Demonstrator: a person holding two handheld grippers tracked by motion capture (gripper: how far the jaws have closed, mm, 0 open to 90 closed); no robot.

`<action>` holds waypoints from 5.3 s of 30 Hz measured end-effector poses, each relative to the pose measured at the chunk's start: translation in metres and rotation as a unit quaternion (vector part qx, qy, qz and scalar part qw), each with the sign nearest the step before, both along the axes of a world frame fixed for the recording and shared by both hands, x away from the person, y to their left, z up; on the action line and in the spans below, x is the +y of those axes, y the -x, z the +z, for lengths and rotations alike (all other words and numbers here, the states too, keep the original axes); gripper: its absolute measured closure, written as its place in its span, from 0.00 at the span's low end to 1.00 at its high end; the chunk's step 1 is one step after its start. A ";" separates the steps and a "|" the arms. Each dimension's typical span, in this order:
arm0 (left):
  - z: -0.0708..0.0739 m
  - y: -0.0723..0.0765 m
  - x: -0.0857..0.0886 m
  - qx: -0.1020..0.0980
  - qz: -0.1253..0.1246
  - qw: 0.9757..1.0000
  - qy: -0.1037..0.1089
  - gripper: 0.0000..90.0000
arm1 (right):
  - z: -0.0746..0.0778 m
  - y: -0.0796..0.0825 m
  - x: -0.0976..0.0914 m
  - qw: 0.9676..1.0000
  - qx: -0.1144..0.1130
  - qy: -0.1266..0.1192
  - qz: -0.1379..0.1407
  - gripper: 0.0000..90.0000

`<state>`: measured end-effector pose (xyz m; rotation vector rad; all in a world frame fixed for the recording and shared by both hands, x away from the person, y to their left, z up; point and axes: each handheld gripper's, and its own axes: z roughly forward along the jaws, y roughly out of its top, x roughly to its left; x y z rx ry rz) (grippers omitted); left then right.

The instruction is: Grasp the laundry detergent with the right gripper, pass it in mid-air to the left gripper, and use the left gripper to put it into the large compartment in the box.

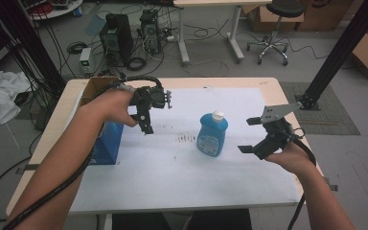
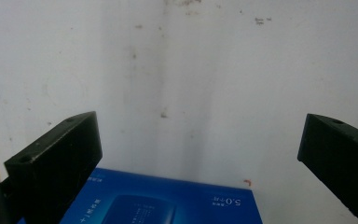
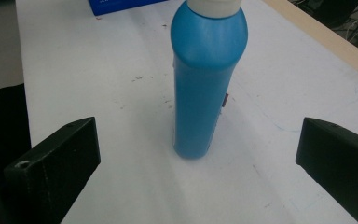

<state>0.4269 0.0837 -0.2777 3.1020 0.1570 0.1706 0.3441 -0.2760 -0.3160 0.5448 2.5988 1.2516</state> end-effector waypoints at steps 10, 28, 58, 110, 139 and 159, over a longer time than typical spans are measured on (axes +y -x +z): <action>0.000 0.003 0.001 0.003 -0.002 1.000 -0.004 0.00 | -0.025 -0.016 0.001 1.000 0.011 -0.018 -0.014 0.00; -0.001 0.005 0.002 0.004 -0.002 1.000 -0.004 0.00 | -0.057 -0.031 0.022 0.999 0.022 -0.033 -0.017 0.00; -0.005 0.009 0.009 0.004 0.001 1.000 0.002 0.00 | -0.094 -0.040 0.063 0.996 0.010 -0.082 -0.026 0.00; -0.013 0.008 0.009 0.007 -0.001 1.000 -0.002 0.00 | -0.107 -0.037 0.070 0.990 -0.039 -0.121 -0.056 0.25; -0.014 0.008 0.006 0.007 -0.003 1.000 -0.007 0.00 | -0.111 -0.035 0.070 0.989 -0.045 -0.129 -0.047 0.45; -0.012 0.009 0.007 0.011 -0.003 1.000 -0.006 0.00 | -0.096 -0.034 0.062 0.989 -0.044 -0.139 -0.023 0.51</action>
